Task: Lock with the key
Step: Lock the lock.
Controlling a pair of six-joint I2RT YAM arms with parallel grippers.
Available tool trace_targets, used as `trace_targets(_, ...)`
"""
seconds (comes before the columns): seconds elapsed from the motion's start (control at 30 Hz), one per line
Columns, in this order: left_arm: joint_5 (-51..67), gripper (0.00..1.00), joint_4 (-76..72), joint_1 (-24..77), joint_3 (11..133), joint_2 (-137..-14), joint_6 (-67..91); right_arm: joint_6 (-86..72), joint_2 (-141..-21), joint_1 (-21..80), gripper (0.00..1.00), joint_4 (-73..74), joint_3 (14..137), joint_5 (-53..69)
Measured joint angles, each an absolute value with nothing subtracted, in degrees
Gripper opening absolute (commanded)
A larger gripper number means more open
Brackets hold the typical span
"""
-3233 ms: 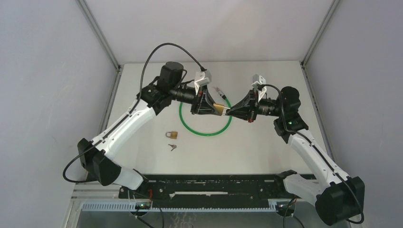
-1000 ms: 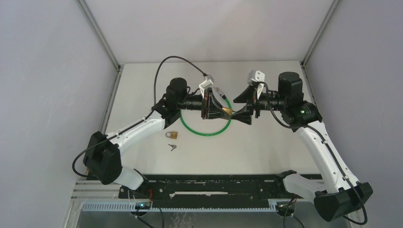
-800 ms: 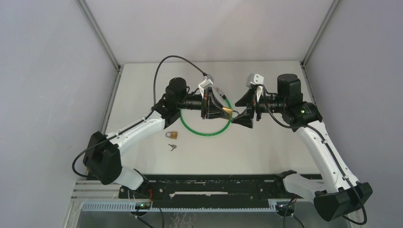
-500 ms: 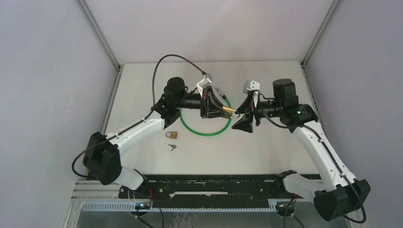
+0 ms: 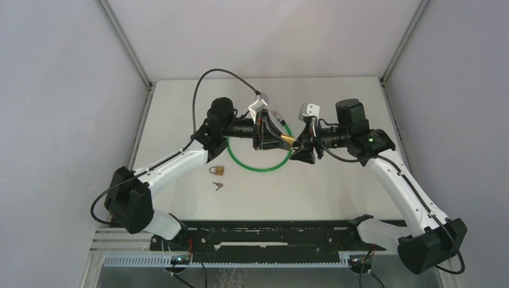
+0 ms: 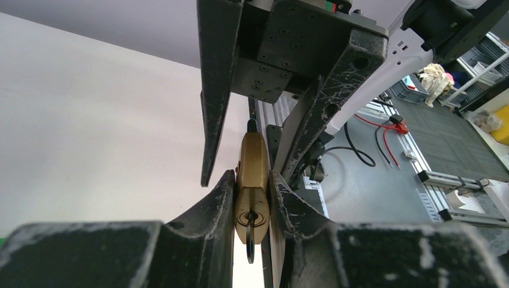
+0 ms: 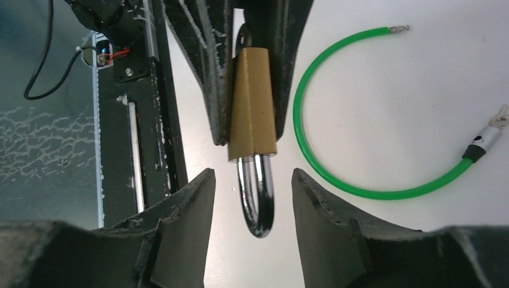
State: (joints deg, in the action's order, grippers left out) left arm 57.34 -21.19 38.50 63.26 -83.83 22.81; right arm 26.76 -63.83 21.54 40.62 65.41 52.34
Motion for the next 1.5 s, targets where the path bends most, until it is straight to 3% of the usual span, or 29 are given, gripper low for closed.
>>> trace_targets(0.2,57.3,0.00,-19.0,38.6,63.3,-83.8,21.2,27.2,-65.1,21.6,0.55,41.1,66.6,50.8)
trace_targets(0.33,57.2,0.00,-17.9,38.9,63.3,-83.8,20.0,28.0,-65.8,21.8,0.46,41.8,67.9,50.3)
trace_targets(0.47,56.9,0.00,-17.0,39.0,63.3,-83.8,19.0,28.8,-66.5,22.0,0.30,43.2,68.1,50.3)
trace_targets(0.6,56.7,0.00,-16.1,39.0,63.3,-83.8,17.7,29.8,-66.6,22.3,0.01,44.6,68.1,50.2)
trace_targets(0.7,57.7,0.03,-15.7,39.2,63.3,-83.8,15.5,30.1,-66.5,22.3,0.00,45.8,68.1,51.0)
trace_targets(0.77,57.8,0.11,-15.3,39.2,63.3,-83.8,14.7,30.6,-66.5,22.3,0.00,46.3,68.1,51.1)
trace_targets(1.03,56.9,0.63,-10.1,39.6,63.6,-83.6,9.9,33.6,-66.4,22.2,0.00,49.1,68.1,50.4)
trace_targets(1.13,55.7,0.73,-3.3,39.6,66.3,-83.5,5.5,34.6,-66.3,22.1,0.00,49.9,67.7,49.9)
trace_targets(1.3,54.2,0.82,9.5,39.0,71.1,-81.6,-6.5,36.2,-64.9,21.8,0.00,50.8,64.9,49.9)
trace_targets(1.5,52.4,0.74,23.6,38.8,72.9,-76.9,-22.0,36.8,-63.9,22.0,0.00,50.9,61.5,51.4)
